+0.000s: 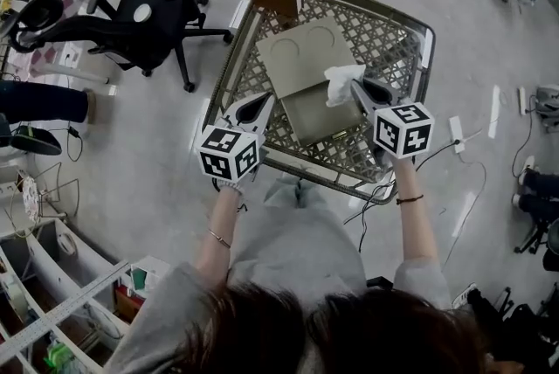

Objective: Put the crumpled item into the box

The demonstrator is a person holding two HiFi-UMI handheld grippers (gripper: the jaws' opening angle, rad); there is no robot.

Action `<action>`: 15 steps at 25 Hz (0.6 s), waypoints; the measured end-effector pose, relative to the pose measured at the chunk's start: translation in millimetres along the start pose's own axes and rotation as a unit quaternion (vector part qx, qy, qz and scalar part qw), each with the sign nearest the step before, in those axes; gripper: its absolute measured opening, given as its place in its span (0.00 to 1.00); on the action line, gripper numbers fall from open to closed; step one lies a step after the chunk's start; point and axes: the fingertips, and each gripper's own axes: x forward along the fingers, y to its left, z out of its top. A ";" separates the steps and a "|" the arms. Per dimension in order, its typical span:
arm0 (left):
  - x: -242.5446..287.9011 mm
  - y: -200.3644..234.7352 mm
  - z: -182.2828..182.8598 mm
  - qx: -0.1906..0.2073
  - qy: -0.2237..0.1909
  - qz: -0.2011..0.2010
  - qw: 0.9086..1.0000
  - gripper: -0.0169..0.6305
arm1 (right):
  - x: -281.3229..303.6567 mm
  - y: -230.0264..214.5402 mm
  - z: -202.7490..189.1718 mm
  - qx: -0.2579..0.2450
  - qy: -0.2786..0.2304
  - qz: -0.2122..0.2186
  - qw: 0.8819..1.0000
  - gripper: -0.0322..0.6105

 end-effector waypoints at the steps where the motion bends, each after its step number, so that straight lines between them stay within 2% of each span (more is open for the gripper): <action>1: 2.3 0.9 -3.1 -0.002 0.004 0.000 1.000 0.05 | 4.4 -0.6 -4.6 0.001 0.008 0.002 1.000 0.13; 15: 15.4 10.3 -47.4 -0.043 0.043 0.012 0.998 0.05 | 51.3 -1.2 -60.6 0.006 0.114 0.038 0.993 0.13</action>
